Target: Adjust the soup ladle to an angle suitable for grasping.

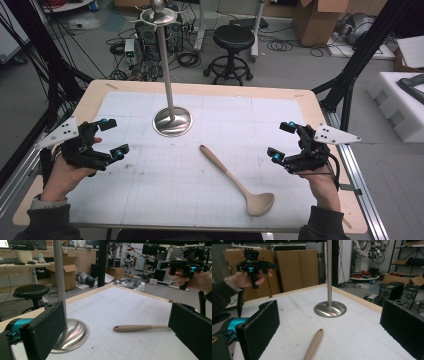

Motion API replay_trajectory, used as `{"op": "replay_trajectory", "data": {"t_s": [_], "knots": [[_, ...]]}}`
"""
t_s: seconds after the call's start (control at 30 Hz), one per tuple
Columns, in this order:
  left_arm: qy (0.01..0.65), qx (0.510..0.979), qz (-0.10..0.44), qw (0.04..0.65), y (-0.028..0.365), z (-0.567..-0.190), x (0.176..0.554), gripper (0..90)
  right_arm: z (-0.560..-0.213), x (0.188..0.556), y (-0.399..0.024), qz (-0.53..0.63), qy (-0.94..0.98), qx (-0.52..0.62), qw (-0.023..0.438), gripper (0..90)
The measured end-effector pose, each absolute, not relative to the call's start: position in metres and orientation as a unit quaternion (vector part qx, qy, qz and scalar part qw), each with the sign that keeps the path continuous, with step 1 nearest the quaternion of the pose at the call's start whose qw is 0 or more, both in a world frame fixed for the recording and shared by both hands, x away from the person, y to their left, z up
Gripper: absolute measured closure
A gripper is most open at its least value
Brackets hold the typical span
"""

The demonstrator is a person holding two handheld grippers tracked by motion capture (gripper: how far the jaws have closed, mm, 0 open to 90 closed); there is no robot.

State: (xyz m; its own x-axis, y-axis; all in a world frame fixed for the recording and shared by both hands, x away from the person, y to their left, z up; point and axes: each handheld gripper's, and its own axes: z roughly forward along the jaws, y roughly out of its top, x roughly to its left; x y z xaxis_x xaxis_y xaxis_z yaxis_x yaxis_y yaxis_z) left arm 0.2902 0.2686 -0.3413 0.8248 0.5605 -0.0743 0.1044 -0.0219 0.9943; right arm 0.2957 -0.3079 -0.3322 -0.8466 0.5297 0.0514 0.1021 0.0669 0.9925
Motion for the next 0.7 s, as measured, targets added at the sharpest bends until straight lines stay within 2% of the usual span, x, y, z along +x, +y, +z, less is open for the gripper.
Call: {"op": "replay_trajectory", "data": {"t_s": [0.53, 0.63, 0.7], "knots": [[0.242, 0.697, 0.17, 0.653, 0.268, -0.342, 0.292, 1.8, -0.332, 0.297, -0.294, 0.62, 0.719, 0.249, 0.193, 2.0], [0.242, 0.698, 0.168, 0.653, 0.268, -0.343, 0.292, 1.8, -0.331, 0.297, -0.291, 0.614, 0.724, 0.248, 0.195, 8.8], [0.242, 0.698, 0.167, 0.653, 0.269, -0.343, 0.292, 1.8, -0.332, 0.298, -0.29, 0.613, 0.726, 0.247, 0.189, 19.8]]}}
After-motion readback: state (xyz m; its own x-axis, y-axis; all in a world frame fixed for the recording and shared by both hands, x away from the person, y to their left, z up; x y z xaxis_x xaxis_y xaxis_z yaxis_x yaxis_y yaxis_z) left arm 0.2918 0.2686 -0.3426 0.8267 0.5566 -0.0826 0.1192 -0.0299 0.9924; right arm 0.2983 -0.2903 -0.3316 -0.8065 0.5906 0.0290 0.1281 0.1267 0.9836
